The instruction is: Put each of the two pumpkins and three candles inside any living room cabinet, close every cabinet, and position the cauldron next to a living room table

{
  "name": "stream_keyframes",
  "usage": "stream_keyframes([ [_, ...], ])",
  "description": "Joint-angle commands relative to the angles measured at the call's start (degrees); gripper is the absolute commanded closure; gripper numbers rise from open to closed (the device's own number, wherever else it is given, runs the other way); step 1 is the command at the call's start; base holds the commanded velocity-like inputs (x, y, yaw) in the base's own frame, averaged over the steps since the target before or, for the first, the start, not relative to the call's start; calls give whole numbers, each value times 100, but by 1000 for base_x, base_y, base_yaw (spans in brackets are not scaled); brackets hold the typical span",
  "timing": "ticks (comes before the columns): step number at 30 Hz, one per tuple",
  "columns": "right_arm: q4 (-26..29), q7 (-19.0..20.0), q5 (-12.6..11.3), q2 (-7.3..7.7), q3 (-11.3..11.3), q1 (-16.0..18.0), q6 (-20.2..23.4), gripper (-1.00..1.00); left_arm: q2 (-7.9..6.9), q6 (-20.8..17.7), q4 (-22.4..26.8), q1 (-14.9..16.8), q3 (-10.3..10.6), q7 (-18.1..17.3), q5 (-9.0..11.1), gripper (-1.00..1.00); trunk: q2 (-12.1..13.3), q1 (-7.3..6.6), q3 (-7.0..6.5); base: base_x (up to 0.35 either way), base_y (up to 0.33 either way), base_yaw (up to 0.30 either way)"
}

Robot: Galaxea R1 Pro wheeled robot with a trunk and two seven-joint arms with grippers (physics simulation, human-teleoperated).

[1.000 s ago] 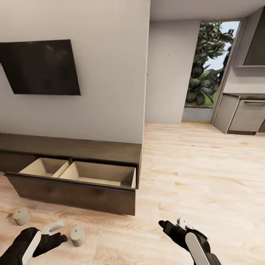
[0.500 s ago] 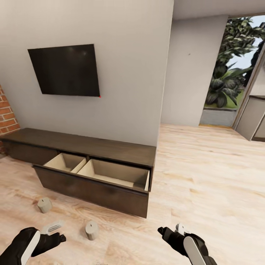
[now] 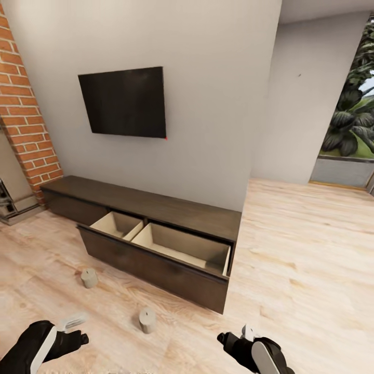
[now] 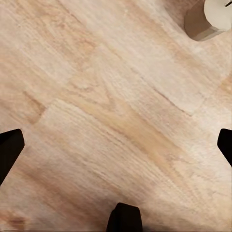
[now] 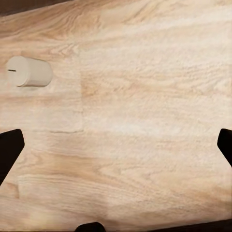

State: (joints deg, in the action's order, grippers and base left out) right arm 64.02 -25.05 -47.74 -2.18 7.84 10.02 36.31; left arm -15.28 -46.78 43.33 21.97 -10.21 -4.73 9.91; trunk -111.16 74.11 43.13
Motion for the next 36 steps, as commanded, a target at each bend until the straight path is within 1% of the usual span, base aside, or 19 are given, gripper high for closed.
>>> stream_keyframes([
  [1,-31,0,0,-1,3,0,-1,-100,-1,3,0,0,4,2,-3,-100,41,-23,-16,0,0,275],
  [5,-98,3,1,5,6,0,-1,-100,-7,10,0,0,9,6,-32,-100,202,-111,-77,0,0,275],
  [7,-112,7,1,12,6,0,-2,-100,-5,11,0,0,9,3,-110,-100,202,-111,-72,0,0,276],
  [9,-176,8,1,10,7,0,-3,-100,5,14,0,0,10,1,-261,-100,202,-111,-67,0,0,276],
  [11,-285,14,1,7,7,0,-20,-100,15,30,0,0,11,0,-355,-100,202,-111,-62,0,0,276],
  [14,-424,28,1,4,21,0,-133,-100,24,93,0,0,17,-13,-435,-100,202,-111,-53,0,0,276],
  [18,-464,38,-4,24,63,0,-203,-100,21,119,0,0,9,-25,-458,-100,202,-111,-40,0,60,276],
  [22,-492,43,-1,29,83,0,-261,-100,11,124,0,0,3,-28,-463,-100,202,-111,-26,0,203,276],
  [26,-537,47,-5,43,92,0,-545,-100,13,125,0,0,6,-28,-463,-100,202,-111,-19,0,269,152],
  [28,-690,53,-3,55,99,0,-793,-100,20,125,0,0,13,-28,-464,-100,202,-111,-17,0,283,48],
  [29,-744,55,-2,58,100,0,-837,-100,21,125,0,0,14,-28,-464,-100,202,-111,-17,0,286,30],
  [30,-921,58,0,56,101,0,-924,-100,23,126,0,0,16,-28,-464,-100,202,-111,-17,0,288,15],
  [34,-1192,61,8,44,105,0,-1009,-100,17,126,0,0,18,-28,-464,-100,202,-111,-17,71,290,6],
  [36,-1232,61,102,29,114,0,-1017,-100,16,126,0,0,18,-28,-464,-100,202,-111,-17,181,281,1],
])
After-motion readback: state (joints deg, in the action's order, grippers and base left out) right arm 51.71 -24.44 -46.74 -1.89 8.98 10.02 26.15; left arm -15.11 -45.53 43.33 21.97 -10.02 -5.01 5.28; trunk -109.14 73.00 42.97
